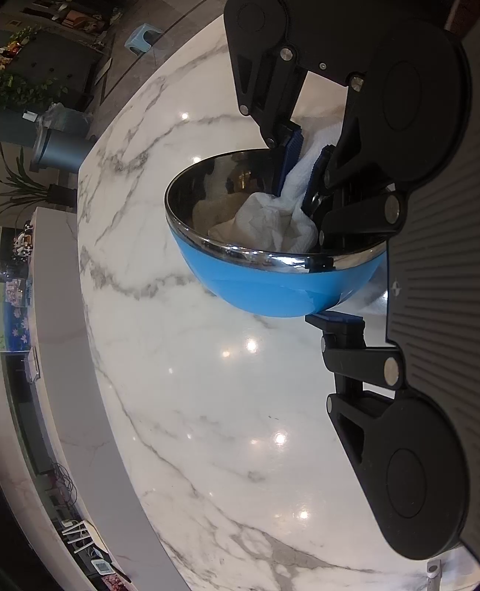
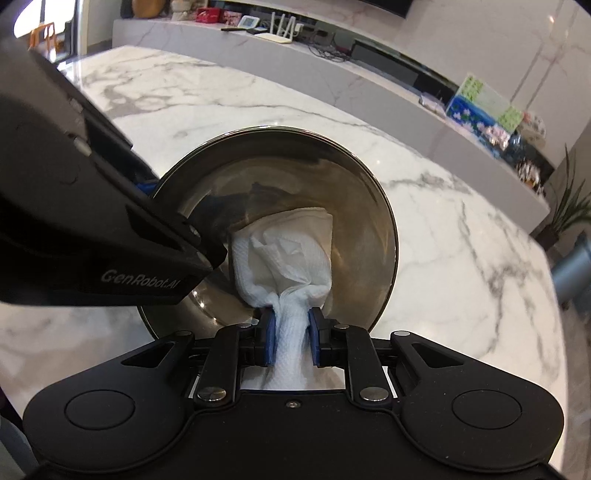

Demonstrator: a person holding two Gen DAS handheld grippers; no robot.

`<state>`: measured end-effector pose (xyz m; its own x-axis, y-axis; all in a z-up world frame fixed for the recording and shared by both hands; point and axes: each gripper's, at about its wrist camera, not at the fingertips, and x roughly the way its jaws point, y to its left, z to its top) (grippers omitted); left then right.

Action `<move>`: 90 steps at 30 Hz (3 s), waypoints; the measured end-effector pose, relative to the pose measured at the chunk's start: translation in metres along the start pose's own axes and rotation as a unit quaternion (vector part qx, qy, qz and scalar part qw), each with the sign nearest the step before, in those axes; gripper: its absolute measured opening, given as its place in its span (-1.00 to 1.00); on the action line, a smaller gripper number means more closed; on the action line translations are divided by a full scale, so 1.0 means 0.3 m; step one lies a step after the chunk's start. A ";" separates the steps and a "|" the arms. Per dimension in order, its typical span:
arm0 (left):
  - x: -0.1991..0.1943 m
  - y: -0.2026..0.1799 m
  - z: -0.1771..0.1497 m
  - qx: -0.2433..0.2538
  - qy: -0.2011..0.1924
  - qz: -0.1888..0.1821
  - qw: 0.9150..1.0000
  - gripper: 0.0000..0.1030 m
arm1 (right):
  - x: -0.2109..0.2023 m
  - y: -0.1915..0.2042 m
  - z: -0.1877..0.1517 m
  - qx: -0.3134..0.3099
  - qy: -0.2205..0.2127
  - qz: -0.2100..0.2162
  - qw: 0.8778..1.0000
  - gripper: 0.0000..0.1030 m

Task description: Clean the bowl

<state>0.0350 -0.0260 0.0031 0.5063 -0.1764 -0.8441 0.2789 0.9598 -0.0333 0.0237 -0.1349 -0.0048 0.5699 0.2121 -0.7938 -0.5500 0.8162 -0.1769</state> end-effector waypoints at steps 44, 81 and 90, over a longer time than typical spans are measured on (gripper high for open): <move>0.022 -0.005 -0.008 0.000 0.016 -0.015 1.000 -0.54 | -0.017 0.001 0.028 0.065 0.011 0.044 0.997 -0.69; 0.015 -0.036 -0.011 0.039 0.019 0.007 0.999 -0.60 | 0.029 0.007 0.010 0.023 0.001 0.009 1.000 -0.71; 0.015 -0.044 -0.020 0.039 0.007 0.012 0.999 -0.59 | 0.040 0.017 -0.001 0.041 0.008 0.023 0.999 -0.69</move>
<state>0.0286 -0.0383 -0.0036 0.5020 -0.1499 -0.8518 0.3304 0.9434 0.0287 0.0276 -0.1284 -0.0154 0.5360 0.2422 -0.8087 -0.5230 0.8473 -0.0929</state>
